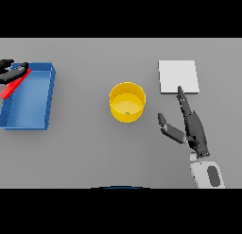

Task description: Pick up the red beaker and tilt it to pour out 1 green nut into yellow bowl. Pick up the yellow bowl and place it on the metallic measuring scale.

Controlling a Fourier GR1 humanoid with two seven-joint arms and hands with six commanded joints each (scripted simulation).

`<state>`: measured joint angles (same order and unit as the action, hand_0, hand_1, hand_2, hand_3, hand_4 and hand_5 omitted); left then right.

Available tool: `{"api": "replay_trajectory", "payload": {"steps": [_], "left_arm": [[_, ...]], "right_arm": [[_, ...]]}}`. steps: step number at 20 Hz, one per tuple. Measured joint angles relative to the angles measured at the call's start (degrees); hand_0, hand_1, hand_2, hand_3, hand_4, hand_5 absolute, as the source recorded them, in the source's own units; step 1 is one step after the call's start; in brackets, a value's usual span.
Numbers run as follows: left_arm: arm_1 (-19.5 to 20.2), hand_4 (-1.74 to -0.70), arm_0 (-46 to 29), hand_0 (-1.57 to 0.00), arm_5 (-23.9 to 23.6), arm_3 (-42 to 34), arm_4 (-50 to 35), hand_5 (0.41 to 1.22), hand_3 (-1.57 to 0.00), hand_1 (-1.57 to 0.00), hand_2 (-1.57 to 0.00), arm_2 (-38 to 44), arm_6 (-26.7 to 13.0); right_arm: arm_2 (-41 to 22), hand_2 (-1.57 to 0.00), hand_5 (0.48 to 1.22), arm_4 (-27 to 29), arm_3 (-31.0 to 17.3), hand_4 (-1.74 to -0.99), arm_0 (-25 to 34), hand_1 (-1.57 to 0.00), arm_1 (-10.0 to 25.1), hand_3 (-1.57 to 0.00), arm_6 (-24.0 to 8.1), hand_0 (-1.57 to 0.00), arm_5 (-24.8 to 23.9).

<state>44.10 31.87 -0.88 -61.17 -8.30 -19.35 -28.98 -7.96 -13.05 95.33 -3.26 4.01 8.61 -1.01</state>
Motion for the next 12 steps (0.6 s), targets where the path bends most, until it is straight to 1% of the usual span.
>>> {"api": "replay_trajectory", "payload": {"steps": [1,3,4,5,6,7,9,10,11,12], "left_arm": [[-0.07,-0.80,0.33,-0.16,-0.20,0.51,0.97,0.627,-0.14,-0.14,-0.14,-0.56,0.01],[-0.27,-0.78,0.07,-0.10,-1.34,0.79,1.82,0.631,-0.09,-0.09,-0.09,-0.70,1.41],[0.02,-0.78,-0.27,-0.08,-1.88,0.16,2.12,0.631,-0.07,-0.07,-0.07,-0.68,2.66],[-0.32,-0.78,0.51,-0.06,-2.11,0.74,2.26,0.633,-0.06,-0.06,-0.06,-0.56,2.89],[-0.89,-0.78,0.53,-0.05,-2.95,0.22,1.98,0.635,-0.05,-0.05,-0.04,-0.27,3.85],[-0.85,-0.78,0.60,-0.04,-3.44,-0.09,1.64,0.644,-0.04,-0.04,-0.03,0.28,4.72],[-1.44,-0.79,0.20,-0.03,-3.84,-0.84,0.44,0.657,-0.02,-0.02,-0.02,1.07,6.38],[-2.06,-0.80,0.17,-0.02,-4.05,-0.98,-0.01,0.661,-0.02,-0.02,-0.02,1.20,6.50],[-2.81,-0.80,-0.12,-0.02,-4.85,-1.12,0.05,0.666,-0.01,-0.01,-0.01,1.06,6.52],[-2.56,-0.80,-0.56,-0.01,-4.89,-1.90,-0.09,0.673,-0.01,-0.01,-0.01,1.07,6.43]], "right_arm": [[-0.09,0.00,0.665,-0.45,0.04,-1.158,0.02,0.00,0.04,0.00,-0.23,0.00,-0.27],[-0.57,0.00,0.657,-1.29,0.12,-1.154,-0.39,0.00,-0.17,0.00,-0.02,0.00,-0.66],[-0.45,0.00,0.644,-1.60,-0.58,-1.144,0.62,0.00,-0.27,0.00,-1.59,0.00,-0.97],[-0.59,0.00,0.631,-1.87,0.00,-1.131,0.60,0.00,-0.27,0.00,-2.02,0.00,-1.10],[-1.01,0.00,0.638,-4.16,-0.12,-1.115,0.96,0.00,0.33,0.00,-4.85,0.00,-1.95],[-1.52,0.00,0.649,-4.69,-0.07,-1.087,2.03,0.00,1.15,0.00,-4.70,0.00,-1.07],[-2.54,0.00,0.665,-5.45,-0.43,-1.088,4.62,0.00,4.09,0.00,-3.91,0.00,2.26],[-3.57,0.00,0.662,-6.98,-1.46,-1.103,6.43,0.00,5.81,0.00,-4.57,0.00,3.93],[-5.10,0.00,0.649,-9.79,-1.88,-1.122,7.52,0.00,7.59,0.00,-4.91,0.00,4.89],[-6.46,0.00,0.637,-13.01,-1.99,-1.128,9.13,0.00,9.70,0.00,-5.47,0.00,5.52]]}}
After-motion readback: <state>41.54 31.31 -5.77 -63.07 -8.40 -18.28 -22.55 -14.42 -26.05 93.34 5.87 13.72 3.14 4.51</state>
